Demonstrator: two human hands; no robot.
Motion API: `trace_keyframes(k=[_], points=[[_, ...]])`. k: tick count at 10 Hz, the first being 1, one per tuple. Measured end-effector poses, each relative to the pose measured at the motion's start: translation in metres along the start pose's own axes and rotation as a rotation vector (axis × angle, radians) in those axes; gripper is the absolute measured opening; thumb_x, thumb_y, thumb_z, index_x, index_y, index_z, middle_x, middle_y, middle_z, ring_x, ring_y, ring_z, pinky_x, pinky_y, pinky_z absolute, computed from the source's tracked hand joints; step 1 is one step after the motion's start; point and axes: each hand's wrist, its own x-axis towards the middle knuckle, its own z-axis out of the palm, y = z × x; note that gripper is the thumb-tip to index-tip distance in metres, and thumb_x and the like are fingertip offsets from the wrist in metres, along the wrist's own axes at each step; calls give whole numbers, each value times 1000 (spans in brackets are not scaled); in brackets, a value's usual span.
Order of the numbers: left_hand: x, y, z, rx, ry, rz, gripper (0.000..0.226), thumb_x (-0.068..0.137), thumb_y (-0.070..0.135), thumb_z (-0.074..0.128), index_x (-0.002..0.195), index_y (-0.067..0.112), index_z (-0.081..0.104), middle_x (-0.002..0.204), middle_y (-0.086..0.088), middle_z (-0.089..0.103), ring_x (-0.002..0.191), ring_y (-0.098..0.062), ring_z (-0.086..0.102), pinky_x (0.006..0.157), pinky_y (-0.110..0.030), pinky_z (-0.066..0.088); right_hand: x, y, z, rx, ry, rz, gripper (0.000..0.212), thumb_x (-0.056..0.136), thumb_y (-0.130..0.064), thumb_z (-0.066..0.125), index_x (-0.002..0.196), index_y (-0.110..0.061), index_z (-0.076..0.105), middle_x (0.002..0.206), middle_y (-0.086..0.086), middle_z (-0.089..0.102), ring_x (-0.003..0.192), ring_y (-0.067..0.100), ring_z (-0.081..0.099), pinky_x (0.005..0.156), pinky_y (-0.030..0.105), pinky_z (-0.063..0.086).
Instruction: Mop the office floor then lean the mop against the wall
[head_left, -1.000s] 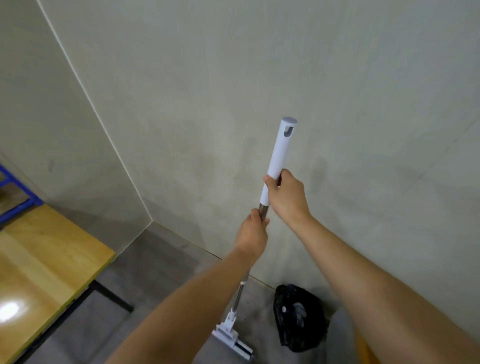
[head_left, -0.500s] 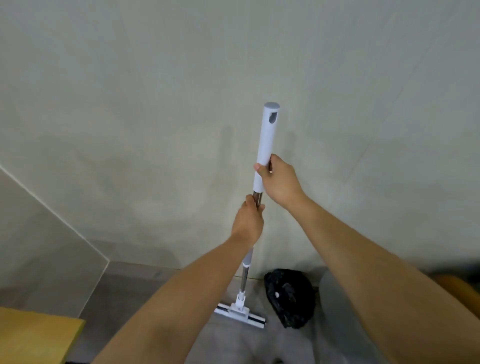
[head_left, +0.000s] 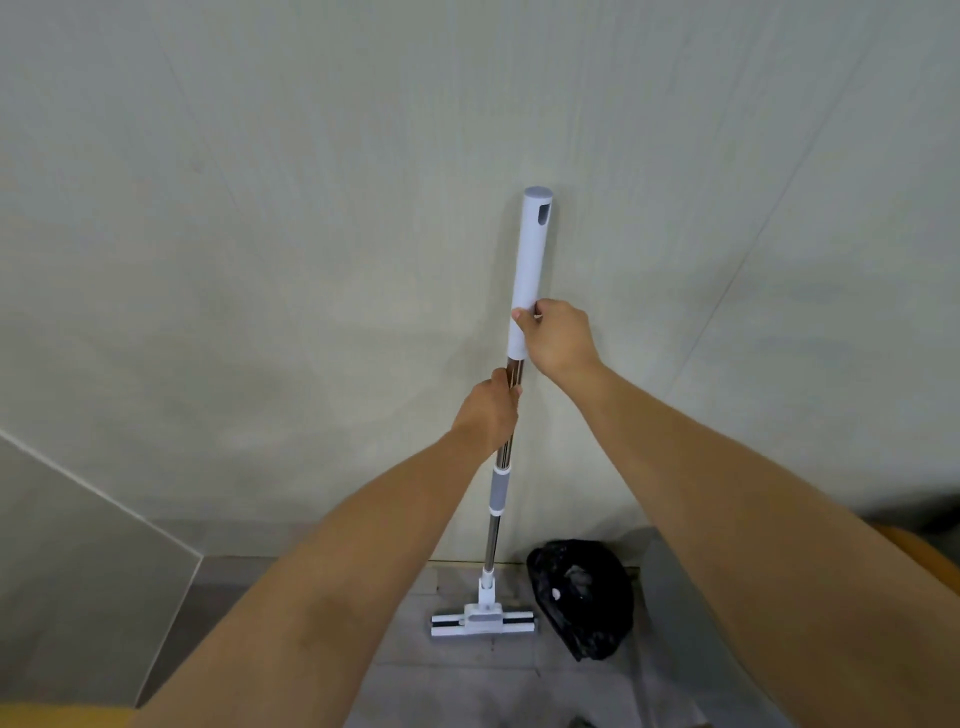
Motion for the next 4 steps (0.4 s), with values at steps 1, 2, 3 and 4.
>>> trace_keyframes(k=[1, 2, 3, 4], points=[[5, 5, -6, -16, 21, 31, 24, 106, 29, 35, 110, 10, 49, 91, -9, 62, 76, -28, 59, 65, -37, 48, 7, 4, -2, -26, -18, 10, 48, 103, -35, 55, 59, -18, 47, 61, -2, 53, 60, 19, 52, 50, 24, 33], [3, 11, -12, -36, 36, 39, 24, 106, 28, 36, 108, 9, 49, 90, -11, 62, 77, -30, 59, 67, -39, 48, 5, 5, -4, -45, -39, 9, 49, 103, -36, 56, 59, -19, 45, 60, -3, 51, 54, 12, 48, 49, 22, 31], [0, 12, -17, -68, 62, 39, 25, 105, 30, 38, 109, 9, 50, 87, -10, 61, 74, -29, 59, 65, -37, 47, 2, 5, -8, -55, -30, 3, 51, 103, -37, 55, 59, -15, 41, 57, -3, 45, 51, 12, 42, 47, 23, 27], [-4, 19, -31, -128, 71, 62, 28, 105, 33, 42, 117, 9, 51, 98, -13, 66, 80, -28, 63, 68, -35, 49, -4, 5, -18, -63, -47, 14, 51, 102, -39, 55, 60, -15, 37, 57, -2, 40, 51, 14, 38, 48, 27, 28]])
